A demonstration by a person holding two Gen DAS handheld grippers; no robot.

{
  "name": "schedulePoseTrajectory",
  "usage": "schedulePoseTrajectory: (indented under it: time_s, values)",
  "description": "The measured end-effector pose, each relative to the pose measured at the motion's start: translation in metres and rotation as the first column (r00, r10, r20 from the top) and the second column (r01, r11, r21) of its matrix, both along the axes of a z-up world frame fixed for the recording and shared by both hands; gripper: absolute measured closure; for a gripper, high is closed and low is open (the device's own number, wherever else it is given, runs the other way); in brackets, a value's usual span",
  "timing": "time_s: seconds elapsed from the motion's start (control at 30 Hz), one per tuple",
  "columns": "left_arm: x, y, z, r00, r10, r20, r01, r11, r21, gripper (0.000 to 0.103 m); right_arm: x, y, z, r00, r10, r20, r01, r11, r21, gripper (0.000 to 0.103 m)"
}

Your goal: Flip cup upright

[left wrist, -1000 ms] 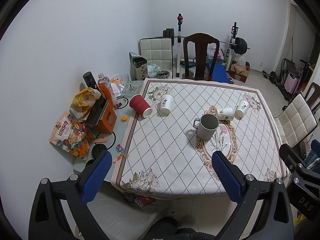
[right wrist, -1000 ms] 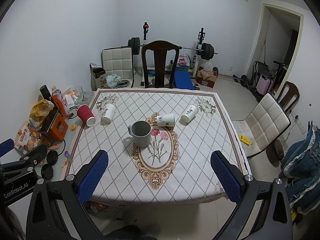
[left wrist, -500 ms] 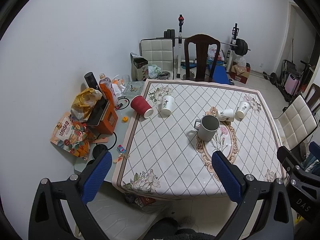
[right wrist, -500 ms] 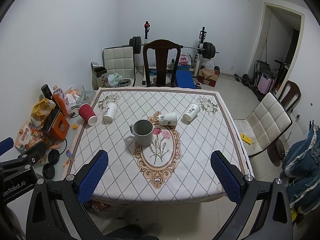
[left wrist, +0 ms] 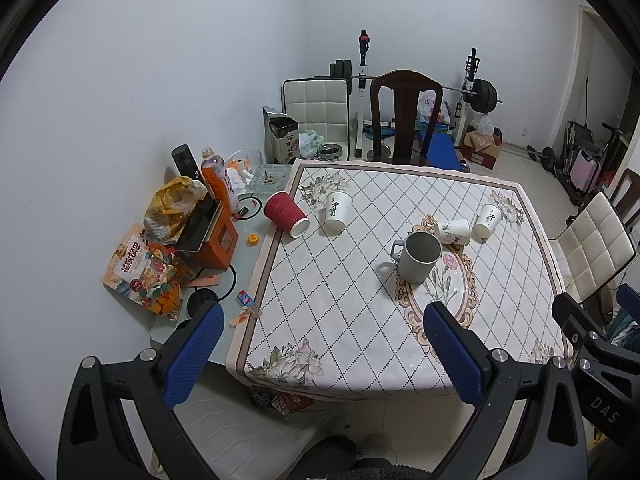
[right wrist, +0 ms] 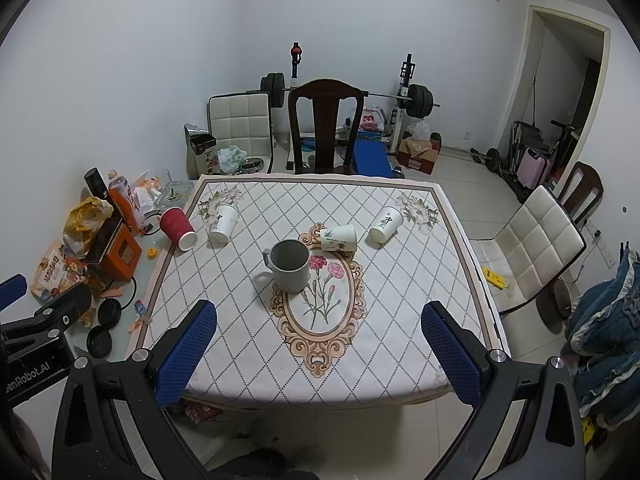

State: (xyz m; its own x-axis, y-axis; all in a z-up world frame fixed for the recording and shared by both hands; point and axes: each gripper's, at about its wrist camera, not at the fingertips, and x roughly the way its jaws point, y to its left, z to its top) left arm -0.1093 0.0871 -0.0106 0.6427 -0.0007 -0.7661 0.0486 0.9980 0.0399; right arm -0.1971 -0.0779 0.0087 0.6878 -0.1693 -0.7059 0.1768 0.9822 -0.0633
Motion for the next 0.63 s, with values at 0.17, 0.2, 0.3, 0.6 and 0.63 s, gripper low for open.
schedulePoseTrajectory:
  time_s: [0.17, 0.2, 0.3, 0.6, 0.63]
  values:
    - [-0.0003, 0.0006, -0.0001, 1.000, 0.001, 0.000, -0.001, 1.000, -0.003, 0.001, 0.0002, 0.0027, -0.0009, 1.000, 0.001, 0.000, -0.001, 1.000, 0.001, 0.000]
    - [-0.0001, 0.0008, -0.0004, 1.000, -0.001, 0.000, 0.001, 1.000, -0.004, 0.001, 0.0000, 0.0029, -0.0008, 1.000, 0.001, 0.000, -0.001, 1.000, 0.002, 0.000]
    - [-0.0001, 0.0012, -0.0006, 1.000, 0.000, 0.001, 0.000, 1.000, -0.004, 0.001, 0.0004, 0.0014, -0.0001, 1.000, 0.000, 0.000, 0.000, 1.000, 0.002, 0.000]
    - [-0.0010, 0.0040, 0.0010, 1.000, -0.004, 0.008, 0.004, 1.000, -0.011, 0.001, 0.0011, 0.0029, -0.0009, 1.000, -0.001, 0.000, 0.001, 1.000, 0.001, 0.000]
    - [-0.0016, 0.0044, 0.0024, 1.000, -0.004, 0.011, 0.004, 1.000, -0.013, 0.001, 0.0012, 0.0029, -0.0009, 1.000, -0.001, -0.002, 0.001, 1.000, 0.003, 0.000]
